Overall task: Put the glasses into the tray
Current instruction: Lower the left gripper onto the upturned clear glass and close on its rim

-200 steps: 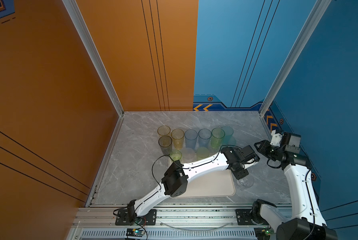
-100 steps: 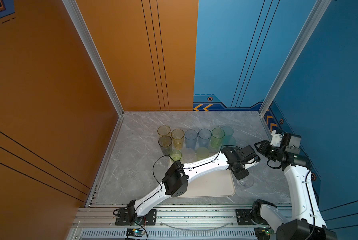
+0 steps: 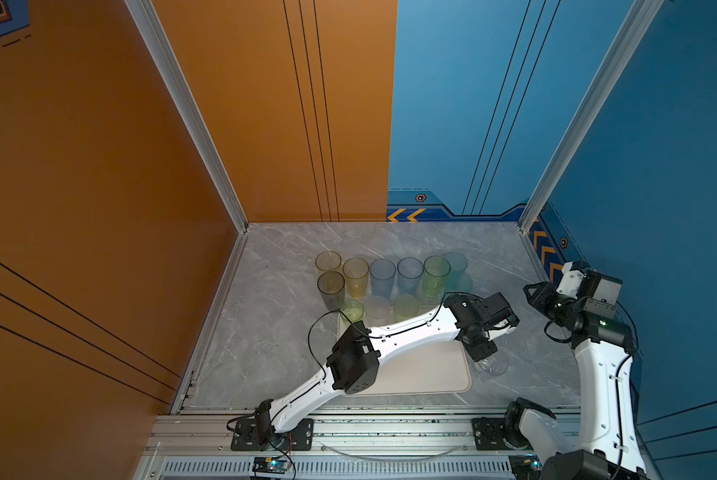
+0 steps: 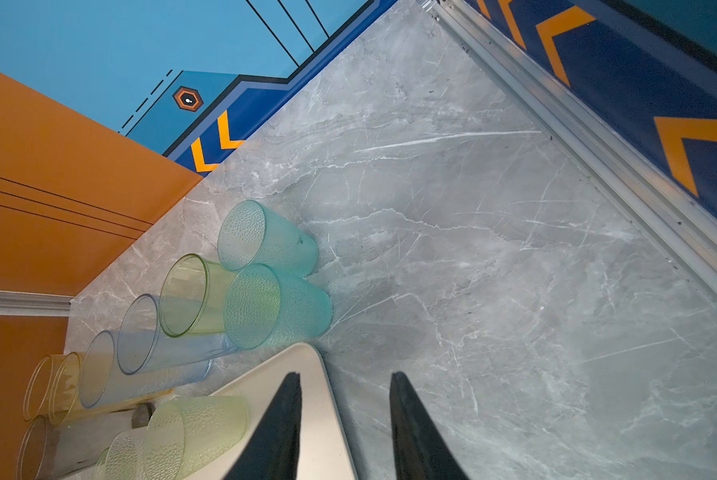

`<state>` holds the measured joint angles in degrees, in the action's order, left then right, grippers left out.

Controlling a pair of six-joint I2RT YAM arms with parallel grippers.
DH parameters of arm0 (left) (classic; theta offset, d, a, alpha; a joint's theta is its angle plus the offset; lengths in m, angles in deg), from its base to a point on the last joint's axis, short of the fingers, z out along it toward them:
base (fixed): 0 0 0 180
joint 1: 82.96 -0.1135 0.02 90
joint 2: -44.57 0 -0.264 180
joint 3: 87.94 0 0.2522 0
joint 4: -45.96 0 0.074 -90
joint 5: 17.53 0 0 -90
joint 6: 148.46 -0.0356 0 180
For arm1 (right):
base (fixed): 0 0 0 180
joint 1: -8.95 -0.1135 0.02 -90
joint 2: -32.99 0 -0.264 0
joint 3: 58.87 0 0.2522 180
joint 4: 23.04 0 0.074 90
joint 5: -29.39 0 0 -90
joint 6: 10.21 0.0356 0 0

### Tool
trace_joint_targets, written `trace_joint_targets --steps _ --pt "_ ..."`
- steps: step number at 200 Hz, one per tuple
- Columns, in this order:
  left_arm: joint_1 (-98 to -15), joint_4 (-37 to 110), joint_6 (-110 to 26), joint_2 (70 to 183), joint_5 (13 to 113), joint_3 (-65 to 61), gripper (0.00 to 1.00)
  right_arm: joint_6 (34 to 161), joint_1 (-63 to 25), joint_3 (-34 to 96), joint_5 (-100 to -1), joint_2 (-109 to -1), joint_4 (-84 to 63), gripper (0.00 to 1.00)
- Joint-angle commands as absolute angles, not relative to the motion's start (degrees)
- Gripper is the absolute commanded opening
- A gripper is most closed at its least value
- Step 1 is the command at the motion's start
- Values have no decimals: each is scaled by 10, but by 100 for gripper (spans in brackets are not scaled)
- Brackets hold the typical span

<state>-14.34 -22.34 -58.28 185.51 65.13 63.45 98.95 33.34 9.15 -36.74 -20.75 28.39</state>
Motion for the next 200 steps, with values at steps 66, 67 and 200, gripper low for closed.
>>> trace_joint_targets --steps 66,67,200 --pt "-148 -238 -585 1882 646 667 15 994 337 78 -346 -207 265 35" --pt "-148 -239 -585 1882 646 667 15 994 337 79 -346 -207 265 35" --pt "-140 -245 -606 1890 694 685 6 994 339 76 -338 -207 256 35"
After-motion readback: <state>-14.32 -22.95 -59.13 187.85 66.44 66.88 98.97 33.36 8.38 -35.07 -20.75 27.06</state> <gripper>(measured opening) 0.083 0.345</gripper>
